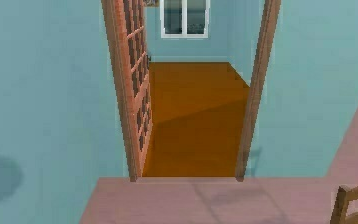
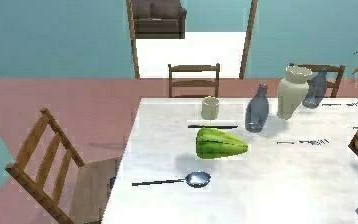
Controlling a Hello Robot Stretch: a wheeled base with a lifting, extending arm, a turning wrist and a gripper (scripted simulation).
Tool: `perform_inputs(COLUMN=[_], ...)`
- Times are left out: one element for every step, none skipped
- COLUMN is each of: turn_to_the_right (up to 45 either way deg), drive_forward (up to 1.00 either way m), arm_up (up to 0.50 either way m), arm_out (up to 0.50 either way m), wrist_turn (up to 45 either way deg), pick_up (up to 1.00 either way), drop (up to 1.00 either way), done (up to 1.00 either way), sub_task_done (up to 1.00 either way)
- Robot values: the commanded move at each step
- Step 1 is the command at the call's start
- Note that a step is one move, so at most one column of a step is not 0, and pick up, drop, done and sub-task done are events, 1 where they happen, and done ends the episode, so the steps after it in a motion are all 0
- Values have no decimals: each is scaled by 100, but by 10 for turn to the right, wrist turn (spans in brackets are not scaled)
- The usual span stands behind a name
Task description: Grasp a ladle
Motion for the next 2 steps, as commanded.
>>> perform_inputs(turn_to_the_right=[0,0], drive_forward=[0,0], arm_up=[50,38], arm_out=[0,0], wrist_turn=[0,0], pick_up=[0,0], drop=[0,0], done=[0,0], sub_task_done=[0,0])
